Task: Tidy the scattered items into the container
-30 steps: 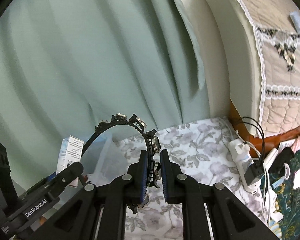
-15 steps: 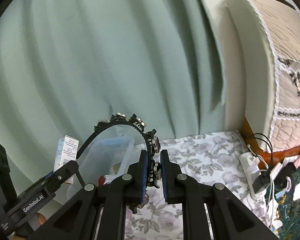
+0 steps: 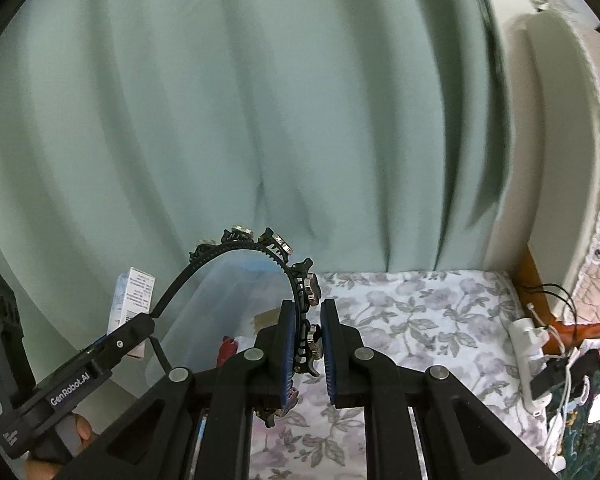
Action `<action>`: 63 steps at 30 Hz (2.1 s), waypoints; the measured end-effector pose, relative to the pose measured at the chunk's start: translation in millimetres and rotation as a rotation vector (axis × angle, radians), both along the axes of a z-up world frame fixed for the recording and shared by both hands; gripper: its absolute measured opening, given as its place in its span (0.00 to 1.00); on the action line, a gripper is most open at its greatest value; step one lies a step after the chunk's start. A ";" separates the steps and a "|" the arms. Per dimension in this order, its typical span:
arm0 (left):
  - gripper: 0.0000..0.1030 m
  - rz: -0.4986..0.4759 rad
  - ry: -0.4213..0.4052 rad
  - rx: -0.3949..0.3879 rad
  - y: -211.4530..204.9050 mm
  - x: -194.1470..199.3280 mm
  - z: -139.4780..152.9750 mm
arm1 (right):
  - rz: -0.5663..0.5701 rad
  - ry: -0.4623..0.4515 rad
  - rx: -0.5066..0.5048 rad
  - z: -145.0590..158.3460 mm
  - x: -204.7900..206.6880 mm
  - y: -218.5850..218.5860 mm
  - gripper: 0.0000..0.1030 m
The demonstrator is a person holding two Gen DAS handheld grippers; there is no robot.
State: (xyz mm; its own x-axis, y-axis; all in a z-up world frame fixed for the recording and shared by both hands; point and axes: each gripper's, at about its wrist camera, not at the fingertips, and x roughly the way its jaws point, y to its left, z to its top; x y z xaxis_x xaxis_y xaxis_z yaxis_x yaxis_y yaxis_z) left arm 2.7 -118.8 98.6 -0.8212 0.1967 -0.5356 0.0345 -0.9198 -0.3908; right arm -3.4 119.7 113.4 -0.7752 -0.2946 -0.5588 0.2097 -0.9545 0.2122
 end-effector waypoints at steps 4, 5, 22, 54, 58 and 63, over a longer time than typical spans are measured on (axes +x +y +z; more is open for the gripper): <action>0.47 0.023 -0.023 0.017 -14.6 -1.9 -9.9 | 0.016 -0.031 0.007 -9.8 -7.9 -5.9 0.14; 0.47 0.029 -0.030 0.022 -18.3 -3.0 -12.4 | 0.018 -0.038 0.010 -12.0 -10.0 -7.6 0.14; 0.47 0.077 -0.150 0.063 -49.5 -32.1 -58.4 | 0.076 -0.155 0.039 -50.3 -49.0 -45.4 0.14; 0.71 0.038 -0.252 0.019 -30.8 -64.1 -93.0 | 0.120 -0.286 0.065 -97.5 -75.4 -66.4 0.36; 0.72 0.029 -0.255 0.002 -26.4 -60.4 -89.8 | 0.126 -0.288 0.066 -96.0 -68.9 -65.6 0.41; 0.76 0.027 -0.263 -0.025 -20.7 -56.6 -86.7 | 0.133 -0.283 0.063 -93.1 -60.0 -63.4 0.47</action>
